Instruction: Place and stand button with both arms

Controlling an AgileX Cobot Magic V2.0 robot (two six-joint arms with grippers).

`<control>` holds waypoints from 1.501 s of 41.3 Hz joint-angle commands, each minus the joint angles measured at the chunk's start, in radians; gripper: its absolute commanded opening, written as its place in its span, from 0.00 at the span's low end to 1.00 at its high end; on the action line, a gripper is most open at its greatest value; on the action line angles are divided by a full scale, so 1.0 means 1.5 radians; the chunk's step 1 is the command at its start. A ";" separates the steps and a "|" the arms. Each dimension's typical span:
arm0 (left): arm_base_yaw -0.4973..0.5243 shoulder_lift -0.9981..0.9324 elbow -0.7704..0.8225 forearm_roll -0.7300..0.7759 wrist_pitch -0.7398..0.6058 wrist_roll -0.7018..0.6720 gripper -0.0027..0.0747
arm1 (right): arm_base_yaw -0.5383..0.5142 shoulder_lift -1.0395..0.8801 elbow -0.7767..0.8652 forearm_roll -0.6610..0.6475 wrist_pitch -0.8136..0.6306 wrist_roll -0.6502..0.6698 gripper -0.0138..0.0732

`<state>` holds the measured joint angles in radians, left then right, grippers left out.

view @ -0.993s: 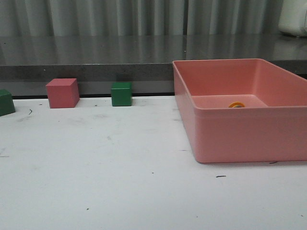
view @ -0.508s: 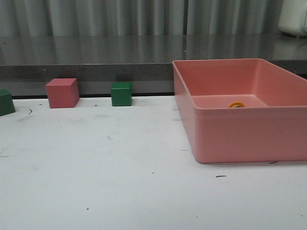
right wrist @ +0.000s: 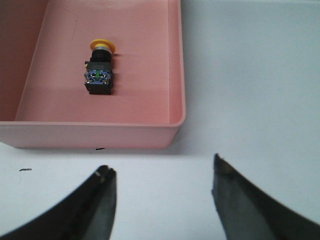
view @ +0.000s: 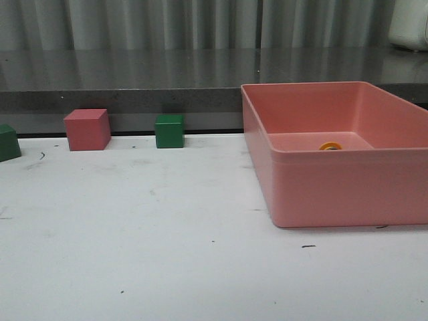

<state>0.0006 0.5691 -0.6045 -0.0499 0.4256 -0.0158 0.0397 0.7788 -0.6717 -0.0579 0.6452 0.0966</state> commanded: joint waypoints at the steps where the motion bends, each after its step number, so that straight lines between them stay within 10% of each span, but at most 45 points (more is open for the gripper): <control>1: -0.003 0.004 -0.023 -0.002 -0.058 0.001 0.74 | -0.003 0.000 -0.033 -0.002 -0.035 -0.003 0.82; 24: -0.256 0.004 -0.075 -0.001 0.011 0.001 0.74 | 0.108 0.199 -0.267 0.023 0.124 -0.025 0.82; 62: -0.272 0.004 -0.075 -0.001 0.009 0.001 0.74 | 0.113 0.750 -0.627 0.033 0.237 0.072 0.82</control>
<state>-0.3988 0.5691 -0.6784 -0.0499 0.5096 -0.0158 0.2090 1.9127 -1.5529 -0.0064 1.0050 0.1733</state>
